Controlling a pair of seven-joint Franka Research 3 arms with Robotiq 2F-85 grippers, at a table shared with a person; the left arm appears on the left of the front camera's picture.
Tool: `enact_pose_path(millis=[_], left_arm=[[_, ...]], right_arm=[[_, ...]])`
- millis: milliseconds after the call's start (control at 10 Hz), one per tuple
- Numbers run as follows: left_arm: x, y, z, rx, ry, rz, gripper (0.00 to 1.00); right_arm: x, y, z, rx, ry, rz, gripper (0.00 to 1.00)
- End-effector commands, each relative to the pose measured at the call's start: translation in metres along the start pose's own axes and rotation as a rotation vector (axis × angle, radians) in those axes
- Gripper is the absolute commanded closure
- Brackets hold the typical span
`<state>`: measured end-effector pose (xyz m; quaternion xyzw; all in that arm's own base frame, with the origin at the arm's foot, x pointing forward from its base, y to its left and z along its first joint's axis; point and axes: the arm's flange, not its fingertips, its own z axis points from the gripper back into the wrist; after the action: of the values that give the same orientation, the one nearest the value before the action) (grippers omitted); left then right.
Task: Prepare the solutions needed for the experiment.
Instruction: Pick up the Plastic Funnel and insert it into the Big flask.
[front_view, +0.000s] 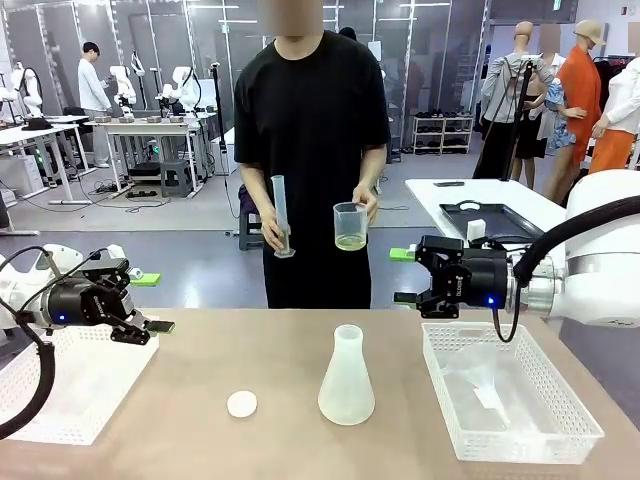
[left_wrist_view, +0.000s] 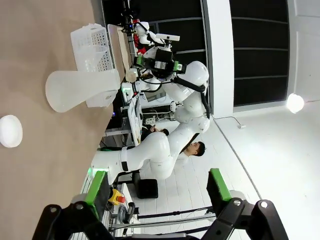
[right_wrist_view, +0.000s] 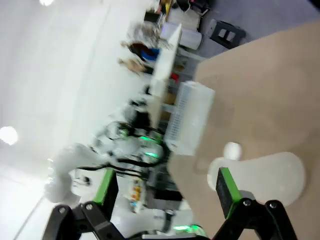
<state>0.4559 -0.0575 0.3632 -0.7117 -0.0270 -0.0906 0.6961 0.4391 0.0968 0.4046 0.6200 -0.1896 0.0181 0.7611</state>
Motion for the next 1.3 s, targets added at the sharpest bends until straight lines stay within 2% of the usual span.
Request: enact_pose_path(millis=[0,300,500,600,700,1200], left_arm=[[0.001,-0.002,-0.002,-0.016,-0.008,-0.003,0.00],[0.001,-0.002,-0.002,-0.016,-0.008,-0.003,0.00],[0.001,-0.002,-0.002,-0.016,-0.008,-0.003,0.00],[0.001,-0.002,-0.002,-0.016,-0.008,-0.003,0.00],[0.001,-0.002,-0.002,-0.016,-0.008,-0.003,0.00],[0.001,-0.002,-0.002,-0.016,-0.008,-0.003,0.00]], right_arm=[[0.039,0.026,0.020,-0.262,0.129,0.245,0.00],[0.076,0.045,0.024,-0.528,0.485,0.470,0.00],[0.092,0.055,0.030,-0.584,0.604,0.519,0.00],[0.096,0.055,0.031,-0.635,0.625,0.508,0.00],[0.082,0.029,0.014,-0.575,0.596,0.419,0.00],[0.082,0.029,0.014,-0.575,0.596,0.419,0.00]])
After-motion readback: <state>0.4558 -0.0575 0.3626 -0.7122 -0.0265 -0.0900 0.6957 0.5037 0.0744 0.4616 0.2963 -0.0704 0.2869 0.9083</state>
